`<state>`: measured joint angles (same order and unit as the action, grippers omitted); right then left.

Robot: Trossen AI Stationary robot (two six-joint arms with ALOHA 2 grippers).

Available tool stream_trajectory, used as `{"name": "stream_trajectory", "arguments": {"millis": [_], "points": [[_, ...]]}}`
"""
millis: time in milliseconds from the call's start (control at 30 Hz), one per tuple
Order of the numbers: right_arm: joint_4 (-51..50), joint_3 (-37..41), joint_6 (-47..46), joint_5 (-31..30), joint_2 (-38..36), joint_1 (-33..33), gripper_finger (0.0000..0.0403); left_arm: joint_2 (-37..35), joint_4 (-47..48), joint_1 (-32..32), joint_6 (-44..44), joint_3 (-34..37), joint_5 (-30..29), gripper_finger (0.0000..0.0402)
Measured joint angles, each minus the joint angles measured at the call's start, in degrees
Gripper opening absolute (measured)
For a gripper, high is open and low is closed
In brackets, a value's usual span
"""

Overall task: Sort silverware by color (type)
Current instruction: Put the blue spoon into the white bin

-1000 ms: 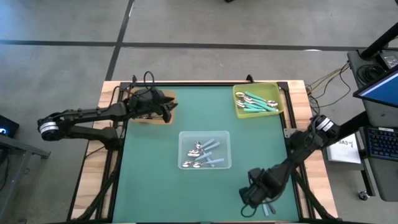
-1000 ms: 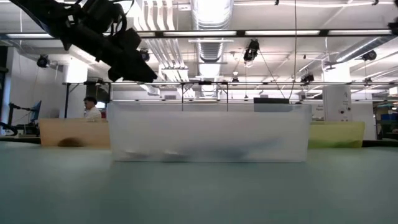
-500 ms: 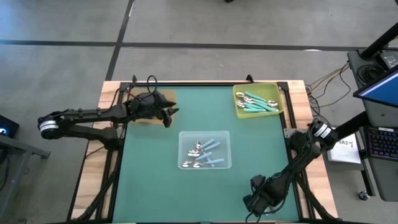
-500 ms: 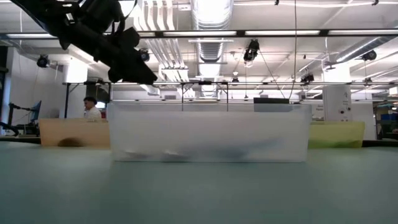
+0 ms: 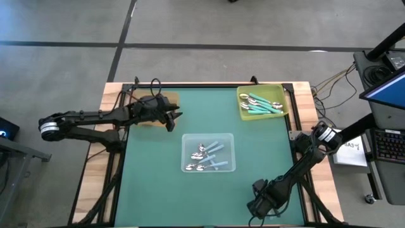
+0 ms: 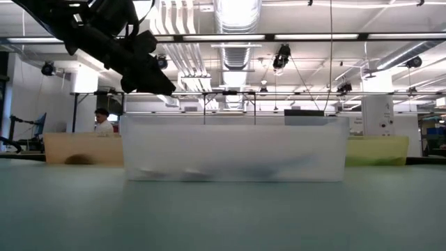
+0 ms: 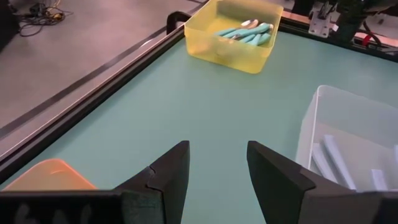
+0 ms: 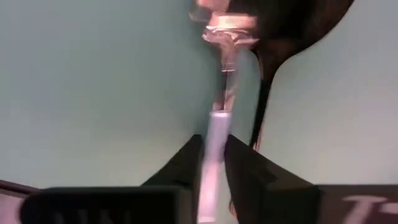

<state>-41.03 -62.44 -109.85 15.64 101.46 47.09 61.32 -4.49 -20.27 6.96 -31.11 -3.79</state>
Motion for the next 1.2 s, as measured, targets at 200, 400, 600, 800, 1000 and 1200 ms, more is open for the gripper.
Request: {"name": "stream_trajectory", "arguments": {"millis": [200, 400, 600, 800, 1000, 1200], "points": [[-2.3, 0.3, 2.3, -1.6, -2.5, 0.0, 0.0025, 0.0, 0.0, 0.0, 0.0, 0.0, 0.0, 0.0146], [-6.4, 0.4, 6.2, -13.7, -10.9, -1.4, 0.0024, 0.0, 0.0, 0.0, 0.0, 0.0, -0.1, 0.0146], [-6.5, 0.3, 20.8, -38.7, -20.9, -6.5, 0.0024, 0.0, 0.0, 0.0, 0.8, 0.0, -0.1, 0.0146], [-2.4, 0.3, 47.5, -45.3, -22.5, -18.9, 0.0024, 0.0, 0.0, 0.0, 1.1, 0.0, -0.1, 0.0146], [16.5, 0.3, 74.8, -38.6, -17.1, -30.2, 0.0024, 0.0, 0.4, 0.0, 1.5, 0.0, -0.1, 0.0146], [18.1, 0.2, 77.0, -30.8, -14.2, -34.2, 0.007, 0.0, 3.0, 0.0, 1.7, 0.0, -0.1, 0.0146]]}}
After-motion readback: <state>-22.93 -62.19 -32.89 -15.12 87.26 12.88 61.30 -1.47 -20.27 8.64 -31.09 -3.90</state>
